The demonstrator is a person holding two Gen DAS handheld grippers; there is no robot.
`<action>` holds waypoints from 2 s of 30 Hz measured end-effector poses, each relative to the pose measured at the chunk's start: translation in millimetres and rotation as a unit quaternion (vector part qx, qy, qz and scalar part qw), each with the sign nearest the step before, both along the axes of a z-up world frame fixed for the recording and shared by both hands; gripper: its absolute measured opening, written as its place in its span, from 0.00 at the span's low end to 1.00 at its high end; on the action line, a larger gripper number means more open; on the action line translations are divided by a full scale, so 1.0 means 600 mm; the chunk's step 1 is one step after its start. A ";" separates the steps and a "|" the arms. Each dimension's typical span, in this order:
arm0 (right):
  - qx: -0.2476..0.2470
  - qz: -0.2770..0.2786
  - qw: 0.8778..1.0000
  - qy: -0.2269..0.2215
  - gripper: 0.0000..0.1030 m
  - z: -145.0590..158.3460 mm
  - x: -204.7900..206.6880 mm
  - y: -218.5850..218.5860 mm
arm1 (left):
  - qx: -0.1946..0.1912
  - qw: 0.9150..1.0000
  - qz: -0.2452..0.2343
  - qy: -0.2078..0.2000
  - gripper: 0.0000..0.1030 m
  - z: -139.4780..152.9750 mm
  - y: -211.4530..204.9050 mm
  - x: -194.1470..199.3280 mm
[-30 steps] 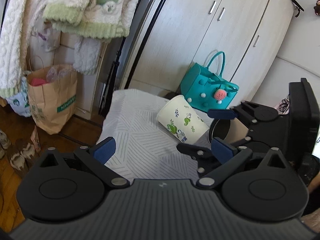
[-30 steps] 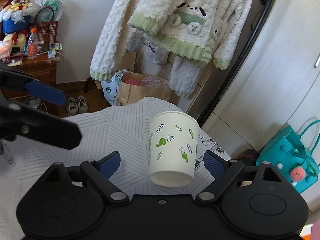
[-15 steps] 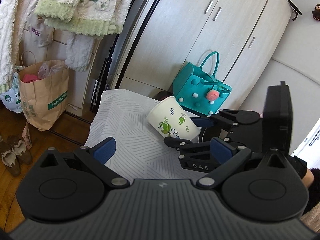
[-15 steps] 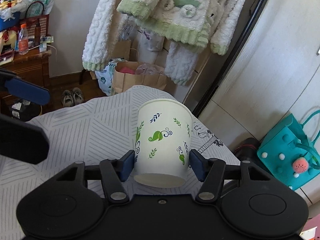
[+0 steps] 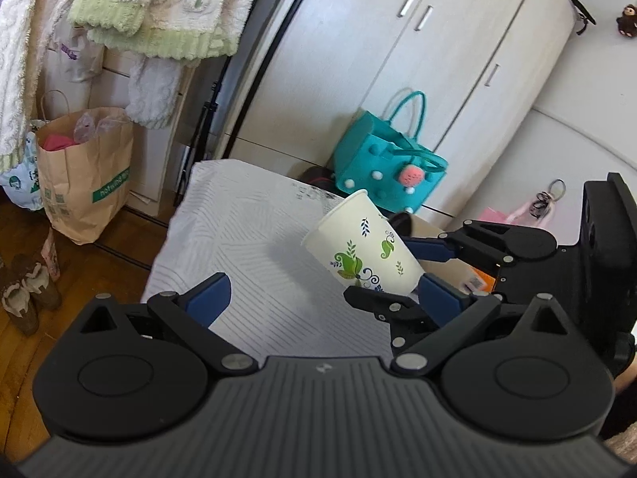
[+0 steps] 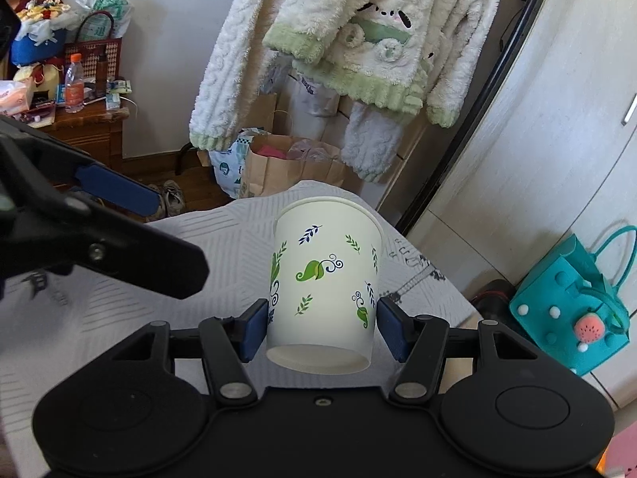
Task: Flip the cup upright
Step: 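Lift the paper cup with the right gripper and rotate it rim-up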
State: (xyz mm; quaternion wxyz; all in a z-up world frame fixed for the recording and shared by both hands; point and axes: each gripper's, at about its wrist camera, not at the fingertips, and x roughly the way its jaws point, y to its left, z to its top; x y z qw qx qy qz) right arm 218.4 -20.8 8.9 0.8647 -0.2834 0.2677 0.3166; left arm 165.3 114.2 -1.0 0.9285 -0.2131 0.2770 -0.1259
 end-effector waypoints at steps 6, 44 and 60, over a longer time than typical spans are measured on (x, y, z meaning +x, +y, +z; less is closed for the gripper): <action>0.004 -0.006 1.000 0.005 0.62 0.015 -0.053 -0.034 | 0.017 0.999 -0.030 0.006 0.98 0.004 -0.030 -0.028; 0.099 -0.089 0.982 0.134 0.69 -0.048 -0.131 -0.305 | 0.020 0.986 -0.149 0.069 0.98 -0.020 -0.292 -0.031; 0.100 -0.050 0.984 0.139 0.68 -0.042 -0.124 -0.329 | -0.032 0.986 -0.126 0.107 0.82 -0.064 -0.313 0.013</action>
